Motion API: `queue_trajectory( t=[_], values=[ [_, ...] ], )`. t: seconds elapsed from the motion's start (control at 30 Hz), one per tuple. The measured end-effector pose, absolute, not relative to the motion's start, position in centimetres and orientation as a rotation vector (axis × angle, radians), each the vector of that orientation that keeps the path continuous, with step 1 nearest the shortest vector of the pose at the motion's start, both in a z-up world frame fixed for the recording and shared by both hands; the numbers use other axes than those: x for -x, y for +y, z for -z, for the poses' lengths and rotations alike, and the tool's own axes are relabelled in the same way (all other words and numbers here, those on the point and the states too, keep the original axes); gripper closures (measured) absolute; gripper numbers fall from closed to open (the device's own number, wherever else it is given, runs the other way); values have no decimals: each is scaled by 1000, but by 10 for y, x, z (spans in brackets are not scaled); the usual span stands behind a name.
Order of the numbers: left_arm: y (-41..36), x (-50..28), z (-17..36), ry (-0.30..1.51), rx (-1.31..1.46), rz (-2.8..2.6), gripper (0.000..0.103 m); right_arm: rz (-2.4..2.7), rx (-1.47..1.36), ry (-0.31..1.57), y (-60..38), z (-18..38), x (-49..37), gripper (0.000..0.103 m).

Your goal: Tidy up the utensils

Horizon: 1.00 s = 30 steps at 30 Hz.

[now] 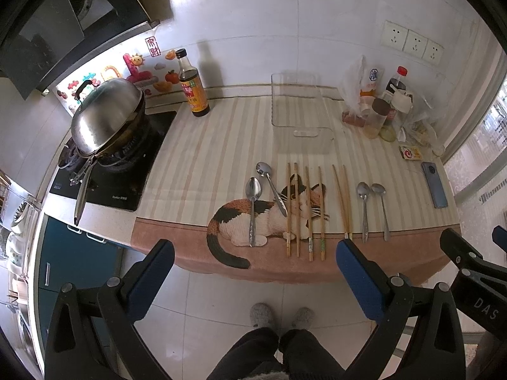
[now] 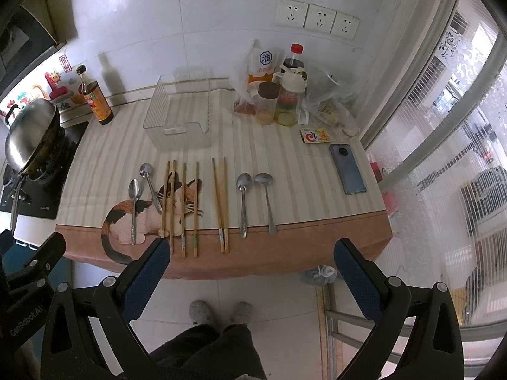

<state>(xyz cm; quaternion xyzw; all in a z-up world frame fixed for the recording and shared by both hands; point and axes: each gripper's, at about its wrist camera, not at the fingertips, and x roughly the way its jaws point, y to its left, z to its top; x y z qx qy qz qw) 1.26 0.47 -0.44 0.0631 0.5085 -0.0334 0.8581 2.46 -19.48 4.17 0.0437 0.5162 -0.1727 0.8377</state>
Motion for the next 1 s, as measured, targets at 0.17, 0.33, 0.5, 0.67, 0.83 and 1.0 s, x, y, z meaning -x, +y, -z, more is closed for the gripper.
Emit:
queue_trajectory(
  t=[0.17,0.33,0.5,0.67,0.83,1.0],
  values=[
    [3,-12,6,1070,-133,72,0,367,-91,1093,-194,-38,-26,0],
    [1,-12,5,1074,-133,71,0,367,-91,1094,-194,-39,-25,0],
    [0,-12,5,1075,-133,72,0,367,-93,1094,-195,-39,-26,0],
    [-1,-12,5,1076,-129,76,0,367,-94,1094,-195,-39,-26,0],
    [0,-26,5,1034,-120,83,0,400,-106,1080,-194,-37,-28,0],
    [14,-57,11,930,-137,30,0,445,-165,1031,-202,-29,-39,0]
  ],
)
